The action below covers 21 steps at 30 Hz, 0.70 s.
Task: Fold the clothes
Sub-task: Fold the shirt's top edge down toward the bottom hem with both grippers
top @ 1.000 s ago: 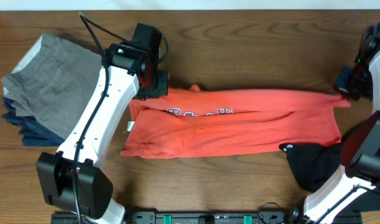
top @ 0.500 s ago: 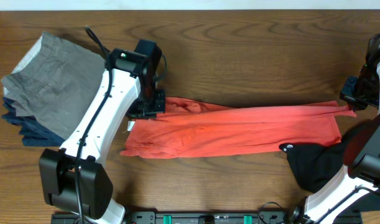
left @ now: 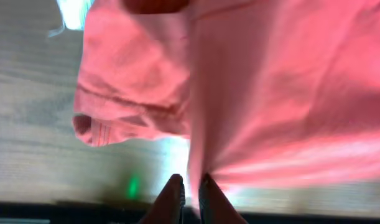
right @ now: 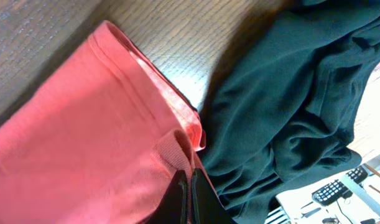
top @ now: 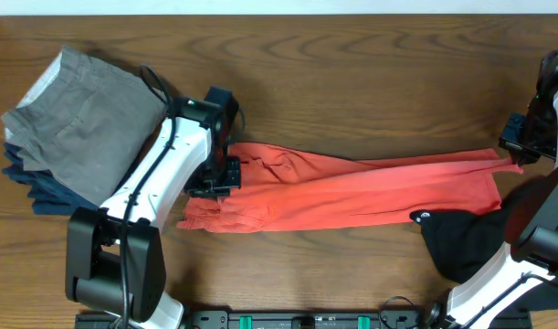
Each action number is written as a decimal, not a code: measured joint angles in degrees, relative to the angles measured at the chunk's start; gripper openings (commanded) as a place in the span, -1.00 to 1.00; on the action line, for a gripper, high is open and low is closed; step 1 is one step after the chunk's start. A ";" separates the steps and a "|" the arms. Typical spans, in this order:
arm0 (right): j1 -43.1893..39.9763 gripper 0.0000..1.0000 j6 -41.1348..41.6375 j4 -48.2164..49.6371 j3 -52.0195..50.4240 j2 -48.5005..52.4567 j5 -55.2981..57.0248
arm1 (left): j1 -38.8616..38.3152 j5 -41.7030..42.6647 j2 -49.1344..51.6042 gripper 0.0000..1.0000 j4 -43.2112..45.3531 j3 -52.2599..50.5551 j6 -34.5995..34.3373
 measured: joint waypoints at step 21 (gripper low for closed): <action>0.00 -0.87 0.02 -1.40 -0.28 0.00 0.76 | 0.00 2.84 0.00 -0.49 9.33 -0.79 -0.09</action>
